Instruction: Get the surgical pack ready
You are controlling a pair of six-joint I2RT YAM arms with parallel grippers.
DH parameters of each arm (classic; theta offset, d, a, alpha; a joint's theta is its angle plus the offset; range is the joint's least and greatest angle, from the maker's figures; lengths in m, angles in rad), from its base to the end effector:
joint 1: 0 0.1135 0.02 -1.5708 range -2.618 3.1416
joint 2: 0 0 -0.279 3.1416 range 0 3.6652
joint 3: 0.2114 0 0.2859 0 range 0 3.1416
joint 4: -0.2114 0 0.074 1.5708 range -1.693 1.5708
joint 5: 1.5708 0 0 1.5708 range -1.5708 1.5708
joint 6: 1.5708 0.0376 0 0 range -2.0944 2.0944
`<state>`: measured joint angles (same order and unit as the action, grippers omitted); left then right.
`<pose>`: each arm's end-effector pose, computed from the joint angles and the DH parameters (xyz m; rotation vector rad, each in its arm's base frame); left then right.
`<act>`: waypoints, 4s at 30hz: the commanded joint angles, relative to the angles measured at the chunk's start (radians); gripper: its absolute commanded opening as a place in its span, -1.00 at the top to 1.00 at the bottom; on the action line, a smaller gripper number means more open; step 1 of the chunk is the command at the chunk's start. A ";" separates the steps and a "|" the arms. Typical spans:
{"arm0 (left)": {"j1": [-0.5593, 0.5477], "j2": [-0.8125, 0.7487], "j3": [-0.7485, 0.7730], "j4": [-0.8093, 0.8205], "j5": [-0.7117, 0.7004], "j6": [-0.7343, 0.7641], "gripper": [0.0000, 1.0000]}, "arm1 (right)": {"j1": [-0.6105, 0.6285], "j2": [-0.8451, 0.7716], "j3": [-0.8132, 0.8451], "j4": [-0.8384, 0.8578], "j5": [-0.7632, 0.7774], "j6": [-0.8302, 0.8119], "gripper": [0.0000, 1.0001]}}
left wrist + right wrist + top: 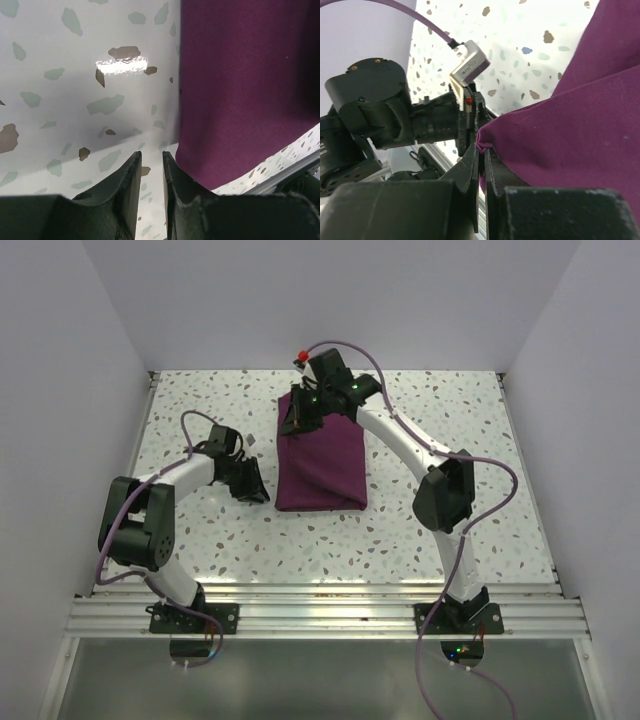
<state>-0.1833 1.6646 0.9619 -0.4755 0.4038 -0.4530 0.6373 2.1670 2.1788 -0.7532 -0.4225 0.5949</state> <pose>0.3314 -0.0765 0.1561 -0.2642 2.7977 -0.7206 0.4211 0.3309 0.3345 -0.2875 2.4818 1.0681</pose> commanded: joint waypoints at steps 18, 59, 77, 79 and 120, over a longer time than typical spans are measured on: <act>0.013 -0.014 -0.041 0.037 -0.014 -0.016 0.46 | 0.044 0.128 0.108 0.009 0.005 0.031 1.00; 0.219 -0.011 0.135 0.118 0.266 -0.050 -0.28 | -0.080 0.110 0.099 -0.218 0.085 -0.133 -0.18; 0.189 0.205 0.304 0.120 0.297 -0.144 -0.29 | -0.113 0.059 -0.017 -0.186 0.031 -0.164 0.03; 0.191 0.221 0.305 0.130 0.305 -0.151 -0.27 | -0.113 0.063 -0.025 -0.172 0.010 -0.159 0.05; 0.104 0.190 0.057 0.974 0.641 -0.624 1.00 | -0.090 0.089 -0.192 0.147 -0.243 -0.003 -0.08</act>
<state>-0.0792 1.9121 1.0279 0.3973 1.0012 -1.0420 0.5430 2.2971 1.9659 -0.6762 -0.6079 0.5838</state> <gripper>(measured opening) 0.028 0.526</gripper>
